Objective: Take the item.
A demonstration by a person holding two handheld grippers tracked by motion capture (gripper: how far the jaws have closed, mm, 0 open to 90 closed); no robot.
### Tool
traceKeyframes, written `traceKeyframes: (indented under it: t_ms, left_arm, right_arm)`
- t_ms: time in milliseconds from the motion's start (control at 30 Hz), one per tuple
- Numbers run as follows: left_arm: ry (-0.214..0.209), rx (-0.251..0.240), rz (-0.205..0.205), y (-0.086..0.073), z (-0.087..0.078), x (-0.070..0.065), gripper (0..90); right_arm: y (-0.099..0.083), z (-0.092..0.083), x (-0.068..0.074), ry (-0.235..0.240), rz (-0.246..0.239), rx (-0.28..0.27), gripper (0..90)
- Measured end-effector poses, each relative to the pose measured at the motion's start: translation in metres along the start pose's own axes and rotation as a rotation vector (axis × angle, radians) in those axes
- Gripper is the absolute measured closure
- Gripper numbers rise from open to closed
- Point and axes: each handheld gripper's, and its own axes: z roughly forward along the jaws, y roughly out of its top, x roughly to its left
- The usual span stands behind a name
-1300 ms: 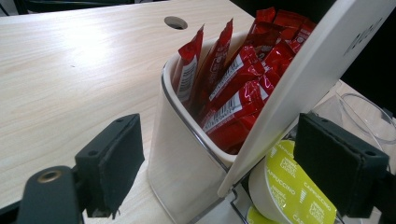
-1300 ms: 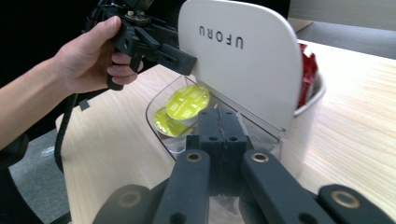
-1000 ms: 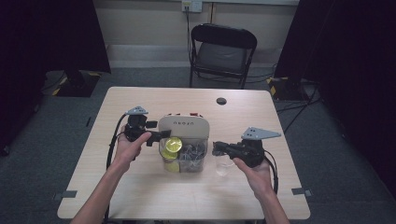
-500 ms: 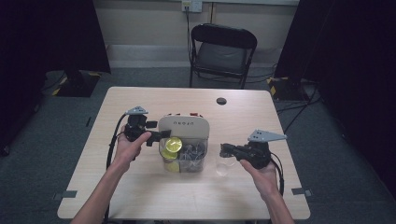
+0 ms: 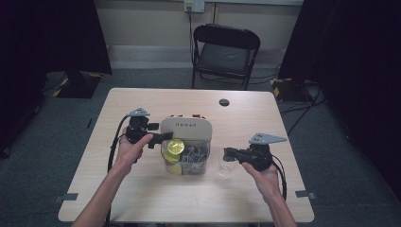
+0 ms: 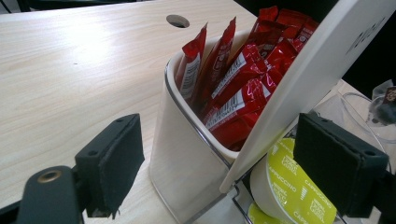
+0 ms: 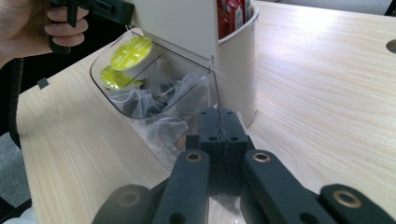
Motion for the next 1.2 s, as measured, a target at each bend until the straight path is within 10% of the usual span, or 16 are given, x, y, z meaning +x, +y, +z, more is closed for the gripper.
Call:
traceKeyframes:
  t_ms: [1200]
  left_arm:
    - [-0.001,0.006,-0.002,-0.0004,-0.0003,0.001,15.8]
  right_arm:
    - [-0.0052,0.0017,-0.0038,-0.035,0.026,0.017,68.5]
